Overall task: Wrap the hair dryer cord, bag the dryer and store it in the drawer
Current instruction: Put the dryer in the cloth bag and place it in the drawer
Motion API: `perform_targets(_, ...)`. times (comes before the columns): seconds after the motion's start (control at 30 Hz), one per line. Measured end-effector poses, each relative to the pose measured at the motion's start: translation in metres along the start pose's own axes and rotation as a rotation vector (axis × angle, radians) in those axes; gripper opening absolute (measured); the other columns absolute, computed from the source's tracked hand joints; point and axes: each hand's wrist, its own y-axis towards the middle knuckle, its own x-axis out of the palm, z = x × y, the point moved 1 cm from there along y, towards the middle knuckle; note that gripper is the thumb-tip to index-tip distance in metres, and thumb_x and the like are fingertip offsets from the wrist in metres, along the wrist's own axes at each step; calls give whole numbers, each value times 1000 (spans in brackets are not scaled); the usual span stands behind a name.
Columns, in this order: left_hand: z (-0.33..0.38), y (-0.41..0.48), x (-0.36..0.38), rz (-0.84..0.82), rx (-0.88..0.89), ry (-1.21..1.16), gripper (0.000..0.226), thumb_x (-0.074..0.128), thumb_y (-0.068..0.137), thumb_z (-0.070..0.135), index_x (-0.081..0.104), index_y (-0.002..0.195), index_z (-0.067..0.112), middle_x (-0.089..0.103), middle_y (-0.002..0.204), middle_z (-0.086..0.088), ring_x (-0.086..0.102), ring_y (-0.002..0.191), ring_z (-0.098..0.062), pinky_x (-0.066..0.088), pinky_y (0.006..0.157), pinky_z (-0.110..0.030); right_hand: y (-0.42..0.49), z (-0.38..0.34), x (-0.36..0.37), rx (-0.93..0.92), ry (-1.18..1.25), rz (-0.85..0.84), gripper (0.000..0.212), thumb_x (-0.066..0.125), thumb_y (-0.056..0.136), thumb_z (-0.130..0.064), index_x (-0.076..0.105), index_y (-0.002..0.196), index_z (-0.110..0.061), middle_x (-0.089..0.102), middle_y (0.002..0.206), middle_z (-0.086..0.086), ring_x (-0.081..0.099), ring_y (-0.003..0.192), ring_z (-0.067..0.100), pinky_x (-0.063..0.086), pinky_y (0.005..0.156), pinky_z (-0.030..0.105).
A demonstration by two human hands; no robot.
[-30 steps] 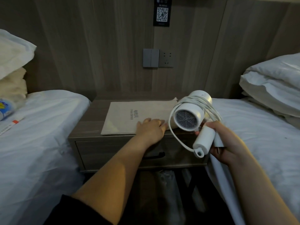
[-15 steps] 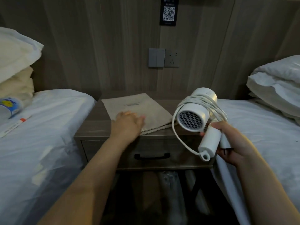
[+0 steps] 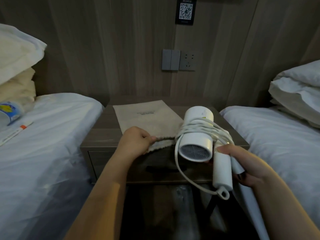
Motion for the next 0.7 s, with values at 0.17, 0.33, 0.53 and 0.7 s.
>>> perform_targets(0.17, 5, -5, -13, 121, -6, -254, 21, 66, 85, 28, 74, 72, 13, 72, 78, -14, 66, 73, -24, 55, 61, -38, 1, 3, 14, 37, -104, -158, 51, 87, 28, -21, 74, 73, -2, 69, 71, 19, 67, 57, 22, 57, 55, 29)
perform_targets(0.33, 4, -5, -15, 75, -16, -510, 12, 68, 82, 18, 73, 72, 14, 70, 68, -2, 63, 64, -6, 49, 58, -18, 12, 2, 38, 187, -171, -316, 62, 92, 28, -22, 76, 84, -5, 69, 81, 22, 67, 63, 27, 58, 61, 35)
perform_targets(0.53, -1, -6, -31, 83, -11, -826, 13, 66, 83, 16, 74, 75, 10, 72, 74, -5, 66, 74, -16, 53, 69, -28, 24, -10, 60, 326, -301, -245, 32, 75, 61, -13, 64, 88, 0, 69, 68, 15, 67, 57, 21, 55, 53, 29)
perform_targets(0.7, 7, -10, -38, 271, 242, -400, 9, 68, 82, 22, 74, 78, 18, 70, 78, 10, 62, 75, 2, 44, 65, -7, 20, -19, 67, 276, -228, -142, 23, 61, 64, -14, 60, 81, 2, 66, 57, 16, 64, 46, 21, 52, 43, 26)
